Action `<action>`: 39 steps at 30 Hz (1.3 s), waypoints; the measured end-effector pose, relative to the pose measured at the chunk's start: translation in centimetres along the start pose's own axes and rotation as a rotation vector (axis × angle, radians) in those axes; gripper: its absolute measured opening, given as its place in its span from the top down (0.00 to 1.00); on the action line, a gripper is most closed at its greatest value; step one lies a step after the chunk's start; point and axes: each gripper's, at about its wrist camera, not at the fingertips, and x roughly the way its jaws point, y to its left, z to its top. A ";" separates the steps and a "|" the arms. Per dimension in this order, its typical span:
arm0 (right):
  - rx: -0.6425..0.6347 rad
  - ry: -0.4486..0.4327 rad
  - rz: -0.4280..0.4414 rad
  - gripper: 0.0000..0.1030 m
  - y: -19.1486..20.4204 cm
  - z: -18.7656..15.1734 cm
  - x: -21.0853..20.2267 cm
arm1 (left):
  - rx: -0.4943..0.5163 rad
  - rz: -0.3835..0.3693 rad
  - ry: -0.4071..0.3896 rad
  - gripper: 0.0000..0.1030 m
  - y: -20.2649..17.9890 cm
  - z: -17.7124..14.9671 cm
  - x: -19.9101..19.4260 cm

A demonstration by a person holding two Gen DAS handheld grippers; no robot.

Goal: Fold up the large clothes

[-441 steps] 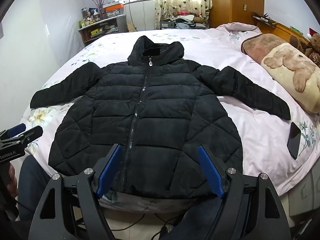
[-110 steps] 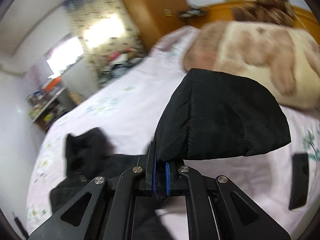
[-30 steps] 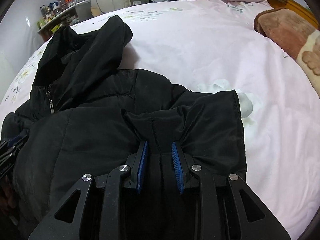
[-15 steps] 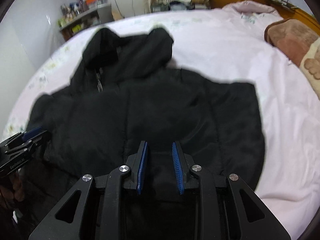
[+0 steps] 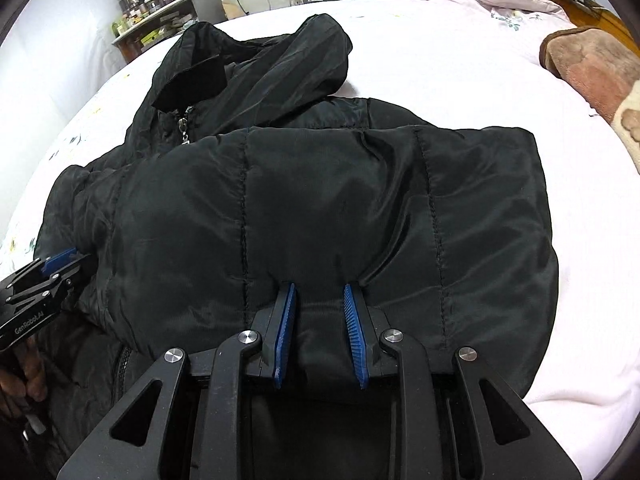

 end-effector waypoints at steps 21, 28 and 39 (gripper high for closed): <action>-0.020 -0.157 0.050 0.55 0.1 14.7 -0.7 | -0.036 -0.002 -0.066 0.38 3.5 16.7 1.4; 0.056 -0.126 0.078 0.55 -1.5 20.7 4.4 | -0.108 0.002 -0.009 0.38 5.0 20.6 8.1; 0.059 -0.085 0.083 0.90 -1.7 22.3 6.7 | -0.053 -0.016 -0.056 0.99 4.3 20.6 8.4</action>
